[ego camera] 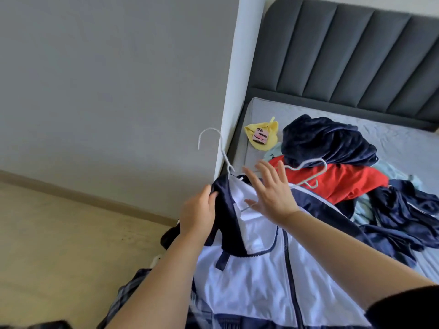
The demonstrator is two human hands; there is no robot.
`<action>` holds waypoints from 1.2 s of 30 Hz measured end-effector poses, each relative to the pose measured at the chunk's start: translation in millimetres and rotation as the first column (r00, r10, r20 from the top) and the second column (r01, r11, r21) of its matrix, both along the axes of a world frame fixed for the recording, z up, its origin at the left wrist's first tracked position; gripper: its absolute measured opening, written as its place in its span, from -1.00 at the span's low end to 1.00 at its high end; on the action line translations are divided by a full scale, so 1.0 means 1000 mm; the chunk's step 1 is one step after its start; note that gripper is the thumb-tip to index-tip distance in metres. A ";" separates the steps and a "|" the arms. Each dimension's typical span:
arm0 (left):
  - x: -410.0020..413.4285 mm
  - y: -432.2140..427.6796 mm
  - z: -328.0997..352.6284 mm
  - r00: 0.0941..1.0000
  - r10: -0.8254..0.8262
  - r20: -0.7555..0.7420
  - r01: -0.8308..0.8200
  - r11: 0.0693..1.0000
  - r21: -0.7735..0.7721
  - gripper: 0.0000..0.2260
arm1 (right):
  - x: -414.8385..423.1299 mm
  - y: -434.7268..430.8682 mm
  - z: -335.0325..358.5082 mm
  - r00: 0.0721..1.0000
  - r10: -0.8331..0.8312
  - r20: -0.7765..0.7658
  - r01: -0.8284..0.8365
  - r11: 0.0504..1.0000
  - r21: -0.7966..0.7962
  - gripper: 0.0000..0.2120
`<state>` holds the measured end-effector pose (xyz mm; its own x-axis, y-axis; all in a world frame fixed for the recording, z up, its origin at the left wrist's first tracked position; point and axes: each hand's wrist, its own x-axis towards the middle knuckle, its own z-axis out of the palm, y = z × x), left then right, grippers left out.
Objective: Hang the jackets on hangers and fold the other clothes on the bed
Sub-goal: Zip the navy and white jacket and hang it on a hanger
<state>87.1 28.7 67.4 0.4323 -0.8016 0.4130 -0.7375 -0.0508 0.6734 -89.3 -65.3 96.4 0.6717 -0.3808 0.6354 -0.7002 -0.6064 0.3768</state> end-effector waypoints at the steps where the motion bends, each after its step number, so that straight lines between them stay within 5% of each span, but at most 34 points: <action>1: 0.003 -0.001 -0.003 0.996 0.063 -0.063 -0.062 0.998 0.019 -0.81 | 0.002 0.003 -0.002 0.998 -0.062 0.030 0.060 0.996 0.061 -0.03; 6: 0.010 -0.001 -0.002 0.939 0.205 -0.278 -0.199 0.979 0.051 -0.70 | -0.005 0.009 -0.018 0.846 -0.234 0.479 0.053 0.931 0.360 -0.43; 9: 0.007 -0.004 0.000 0.925 0.211 -0.317 -0.204 0.977 0.054 -0.72 | -0.016 0.006 -0.029 0.778 -0.373 0.506 0.065 0.848 0.526 -0.83; 12: -0.001 -0.006 0.003 0.905 0.186 -0.382 -0.187 0.982 0.036 -0.70 | -0.009 0.005 -0.047 0.848 -0.429 0.313 0.091 0.699 0.709 -0.73; 16: -0.008 -0.005 0.004 0.918 0.130 -0.376 -0.142 0.990 -0.003 -0.65 | 0.010 -0.003 -0.059 0.829 -0.520 0.206 0.237 0.660 0.713 -0.62; 20: -0.007 0.001 -0.001 0.932 0.102 -0.347 -0.115 0.993 -0.016 -0.74 | 0.007 -0.021 -0.053 0.761 -0.639 0.107 0.375 0.570 0.731 -0.81; 23: -0.004 0.004 -0.001 0.933 0.078 -0.351 -0.091 0.996 -0.020 -0.73 | -0.006 -0.026 -0.053 0.712 -0.673 0.200 0.295 0.545 0.785 -0.93; 27: -0.009 0.005 0.002 0.928 0.031 -0.371 -0.045 0.999 -0.029 -0.68 | -0.008 -0.021 -0.054 0.736 -0.638 0.228 0.198 0.524 0.828 -0.66; 31: -0.018 0.006 0.005 0.934 -0.021 -0.357 -0.001 0.998 -0.061 -0.61 | 0.005 -0.015 -0.064 0.651 -0.734 0.194 0.232 0.436 0.870 -0.44; 36: -0.010 0.011 0.001 0.948 -0.033 -0.317 0.000 0.995 -0.104 -0.70 | -0.003 -0.029 -0.053 0.464 -0.830 0.309 0.144 0.414 0.899 -0.77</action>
